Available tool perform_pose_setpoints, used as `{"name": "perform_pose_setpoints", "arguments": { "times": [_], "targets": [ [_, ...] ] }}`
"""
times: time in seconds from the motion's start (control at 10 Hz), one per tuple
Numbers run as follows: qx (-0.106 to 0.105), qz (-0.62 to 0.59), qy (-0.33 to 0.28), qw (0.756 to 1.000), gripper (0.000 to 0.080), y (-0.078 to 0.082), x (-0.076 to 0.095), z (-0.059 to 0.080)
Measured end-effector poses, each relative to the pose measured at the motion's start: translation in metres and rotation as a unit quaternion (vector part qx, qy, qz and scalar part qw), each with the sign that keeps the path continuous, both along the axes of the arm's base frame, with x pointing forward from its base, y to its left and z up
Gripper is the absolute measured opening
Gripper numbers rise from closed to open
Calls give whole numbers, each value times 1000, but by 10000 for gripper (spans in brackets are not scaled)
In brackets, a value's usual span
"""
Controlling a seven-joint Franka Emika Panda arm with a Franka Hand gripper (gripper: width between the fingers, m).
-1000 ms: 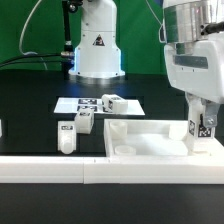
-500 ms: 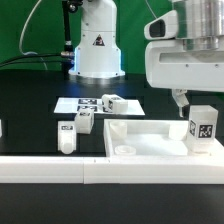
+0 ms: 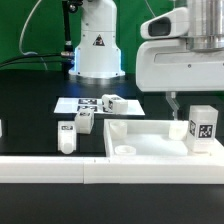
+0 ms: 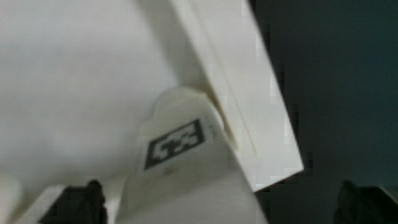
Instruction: Assemble one leg
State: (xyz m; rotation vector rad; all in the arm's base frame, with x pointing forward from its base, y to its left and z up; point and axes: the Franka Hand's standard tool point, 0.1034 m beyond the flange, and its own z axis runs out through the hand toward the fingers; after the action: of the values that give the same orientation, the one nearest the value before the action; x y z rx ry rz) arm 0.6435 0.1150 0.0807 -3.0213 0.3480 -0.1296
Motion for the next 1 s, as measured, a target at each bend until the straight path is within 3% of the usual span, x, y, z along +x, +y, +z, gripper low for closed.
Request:
{"name": "perform_pose_setpoints", "arguments": {
  "times": [0.1,0.2,0.3,0.4,0.5,0.6,1.0],
  "targets": [
    [-12,65,-6,998,649,1,0,-1],
    [-7,37,-3,999,649,1,0,-1],
    [-6,30,-3,1000,557,1,0,-1],
    [-6,25,-2,1000,557,1,0,-1],
    [-2,-7,0,1000,362,1,0,-1],
    [-1,-33,3,999,297,-1,0,-1],
    [21,-266,22,963,297,-5,-1,-2]
  ]
}}
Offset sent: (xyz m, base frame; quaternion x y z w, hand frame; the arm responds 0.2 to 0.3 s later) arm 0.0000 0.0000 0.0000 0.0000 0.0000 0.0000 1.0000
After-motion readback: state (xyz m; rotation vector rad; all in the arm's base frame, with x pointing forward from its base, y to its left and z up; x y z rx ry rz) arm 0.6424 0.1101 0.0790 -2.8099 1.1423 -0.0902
